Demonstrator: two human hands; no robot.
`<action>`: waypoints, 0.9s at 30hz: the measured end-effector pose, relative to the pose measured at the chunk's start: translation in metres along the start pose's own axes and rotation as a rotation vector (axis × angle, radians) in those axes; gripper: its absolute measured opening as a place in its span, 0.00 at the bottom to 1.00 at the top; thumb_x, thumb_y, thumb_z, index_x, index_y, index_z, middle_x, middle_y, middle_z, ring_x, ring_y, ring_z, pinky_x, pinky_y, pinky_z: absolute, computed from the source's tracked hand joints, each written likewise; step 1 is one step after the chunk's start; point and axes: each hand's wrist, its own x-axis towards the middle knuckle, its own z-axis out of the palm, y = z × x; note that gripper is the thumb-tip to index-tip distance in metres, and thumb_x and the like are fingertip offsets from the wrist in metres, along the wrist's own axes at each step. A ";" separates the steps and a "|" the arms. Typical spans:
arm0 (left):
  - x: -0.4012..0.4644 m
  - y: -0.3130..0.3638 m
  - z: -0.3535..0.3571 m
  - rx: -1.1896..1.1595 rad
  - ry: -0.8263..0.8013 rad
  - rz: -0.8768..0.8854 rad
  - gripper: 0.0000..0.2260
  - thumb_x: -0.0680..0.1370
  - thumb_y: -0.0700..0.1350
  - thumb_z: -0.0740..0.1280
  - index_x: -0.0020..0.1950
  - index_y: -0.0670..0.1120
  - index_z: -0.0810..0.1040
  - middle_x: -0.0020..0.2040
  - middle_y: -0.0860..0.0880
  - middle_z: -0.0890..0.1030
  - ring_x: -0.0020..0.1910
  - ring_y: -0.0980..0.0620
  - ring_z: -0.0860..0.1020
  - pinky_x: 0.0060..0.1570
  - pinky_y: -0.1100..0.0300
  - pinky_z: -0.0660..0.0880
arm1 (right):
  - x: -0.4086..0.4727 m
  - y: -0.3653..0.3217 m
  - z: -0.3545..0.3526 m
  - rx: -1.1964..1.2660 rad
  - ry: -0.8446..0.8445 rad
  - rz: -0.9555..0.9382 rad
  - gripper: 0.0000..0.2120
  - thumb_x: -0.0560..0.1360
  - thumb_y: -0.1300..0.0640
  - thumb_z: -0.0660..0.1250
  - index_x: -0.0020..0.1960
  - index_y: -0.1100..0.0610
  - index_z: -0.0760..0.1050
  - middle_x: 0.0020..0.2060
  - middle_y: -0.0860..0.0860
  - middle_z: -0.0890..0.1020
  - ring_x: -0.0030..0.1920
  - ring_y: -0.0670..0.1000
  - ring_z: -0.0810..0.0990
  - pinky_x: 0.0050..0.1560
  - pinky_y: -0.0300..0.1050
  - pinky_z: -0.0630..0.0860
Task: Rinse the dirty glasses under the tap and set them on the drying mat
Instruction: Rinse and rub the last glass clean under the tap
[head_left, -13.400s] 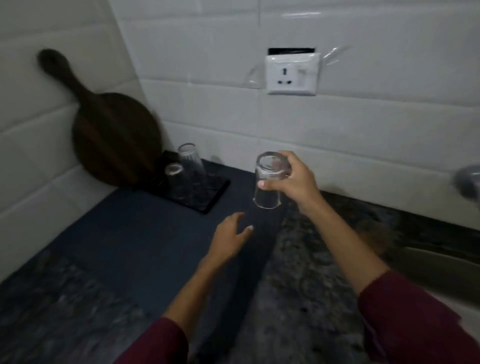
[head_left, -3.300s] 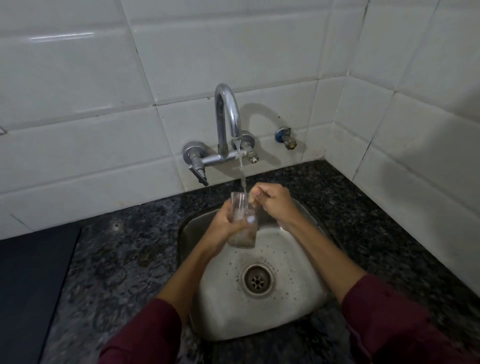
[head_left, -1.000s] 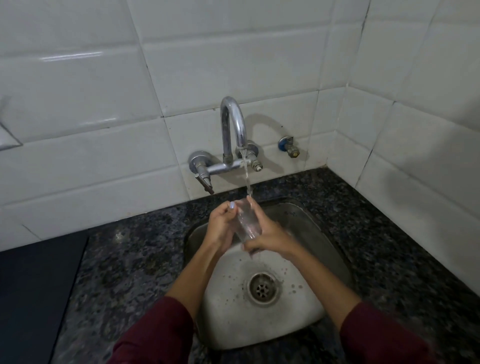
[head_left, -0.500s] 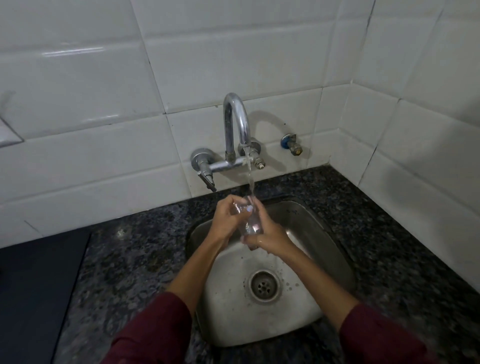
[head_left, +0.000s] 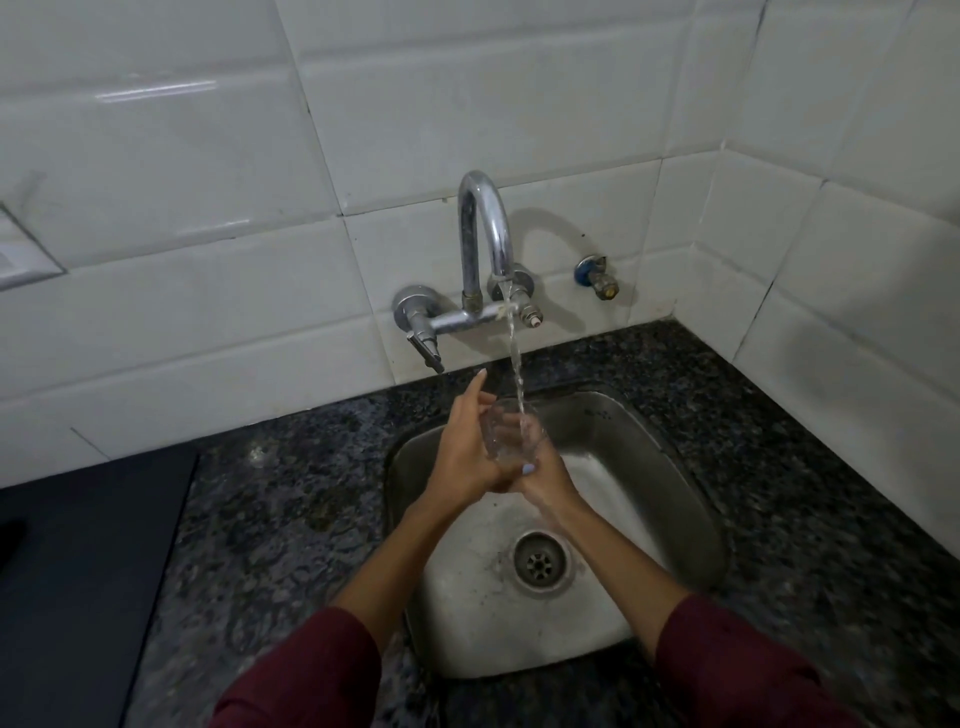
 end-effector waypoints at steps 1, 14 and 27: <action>-0.001 -0.004 -0.001 -0.036 0.021 -0.004 0.56 0.58 0.46 0.83 0.77 0.48 0.52 0.64 0.48 0.70 0.62 0.54 0.72 0.58 0.67 0.70 | 0.001 -0.001 -0.006 -0.108 -0.005 -0.067 0.19 0.67 0.57 0.71 0.57 0.50 0.74 0.53 0.48 0.81 0.55 0.49 0.80 0.52 0.44 0.79; 0.019 0.002 0.014 -0.352 -0.010 -0.379 0.50 0.62 0.47 0.81 0.76 0.46 0.55 0.57 0.45 0.78 0.59 0.46 0.77 0.62 0.45 0.74 | -0.002 -0.043 -0.062 -0.328 -0.228 0.103 0.33 0.59 0.71 0.72 0.60 0.48 0.75 0.53 0.45 0.82 0.55 0.47 0.79 0.51 0.44 0.77; 0.007 0.013 -0.005 -0.020 -0.091 -0.279 0.49 0.66 0.50 0.78 0.77 0.44 0.52 0.57 0.45 0.77 0.56 0.50 0.76 0.57 0.57 0.73 | -0.007 0.007 -0.025 0.125 -0.341 0.257 0.32 0.63 0.76 0.68 0.62 0.52 0.74 0.52 0.53 0.79 0.56 0.53 0.78 0.55 0.51 0.74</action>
